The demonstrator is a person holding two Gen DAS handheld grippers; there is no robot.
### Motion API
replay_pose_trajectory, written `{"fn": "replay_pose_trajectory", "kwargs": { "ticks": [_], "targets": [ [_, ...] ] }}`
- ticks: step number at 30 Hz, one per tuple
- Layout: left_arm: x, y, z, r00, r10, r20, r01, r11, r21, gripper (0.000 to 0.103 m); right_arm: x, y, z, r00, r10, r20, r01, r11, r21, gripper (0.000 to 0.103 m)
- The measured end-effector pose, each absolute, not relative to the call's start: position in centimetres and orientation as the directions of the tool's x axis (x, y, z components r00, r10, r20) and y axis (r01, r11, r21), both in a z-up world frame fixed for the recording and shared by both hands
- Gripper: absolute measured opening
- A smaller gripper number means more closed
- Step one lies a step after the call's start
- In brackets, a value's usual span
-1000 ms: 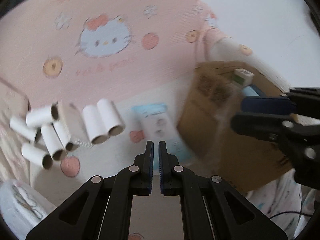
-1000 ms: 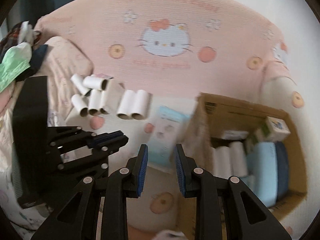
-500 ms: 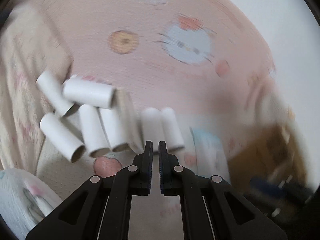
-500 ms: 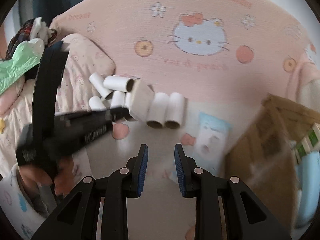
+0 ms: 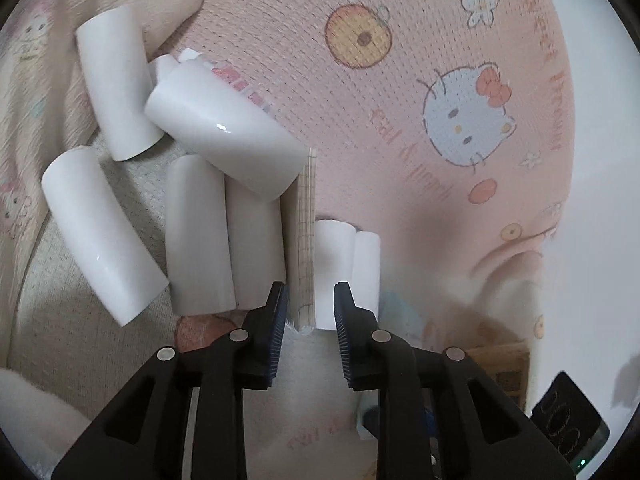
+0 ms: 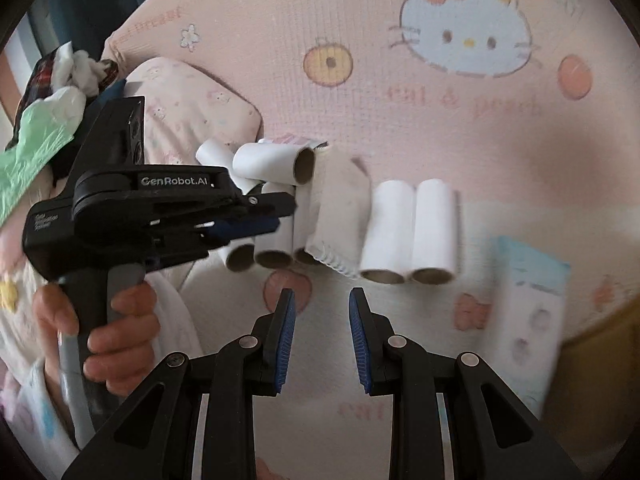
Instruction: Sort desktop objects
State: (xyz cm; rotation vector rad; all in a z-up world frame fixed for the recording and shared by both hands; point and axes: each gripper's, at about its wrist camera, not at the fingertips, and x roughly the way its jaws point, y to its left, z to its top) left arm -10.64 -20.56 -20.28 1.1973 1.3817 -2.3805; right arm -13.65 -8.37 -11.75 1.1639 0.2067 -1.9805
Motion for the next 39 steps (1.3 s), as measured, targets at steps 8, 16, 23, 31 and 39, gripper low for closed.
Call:
{"fn": "replay_pose_trajectory", "kwargs": {
  "ticks": [8, 16, 23, 31, 39],
  "targets": [
    [-12.6, -19.6, -21.6, -0.581, 0.269, -0.768, 0.493, -0.634, -0.595, 0.035, -15.5, -9.7, -15.4, -0.227, -0.573, -0.788, 0.687, -0.667, 0.287, 0.023],
    [-13.6, -19.1, -21.7, -0.545, 0.277, -0.791, 0.456, -0.694, -0.557, 0.025, -17.0, -10.5, -18.9, -0.193, -0.540, -0.819, 0.639, -0.702, 0.313, 0.023],
    [-12.7, -19.6, -21.8, -0.542, 0.255, -0.801, 0.477, -0.691, -0.543, 0.012, -17.4, -11.9, -20.5, -0.167, -0.534, -0.829, 0.664, -0.682, 0.306, 0.023],
    [-10.3, -18.9, -21.3, -0.529, 0.300, -0.794, 0.453, -0.691, -0.563, 0.012, -16.9, -11.3, -21.1, -0.115, -0.559, -0.821, 0.650, -0.667, 0.363, 0.023],
    [-9.2, -17.3, -21.1, -0.513, 0.332, -0.792, 0.419, -0.708, -0.568, 0.012, -14.4, -10.8, -21.0, -0.095, -0.571, -0.816, 0.722, -0.603, 0.338, 0.023]
  ]
}}
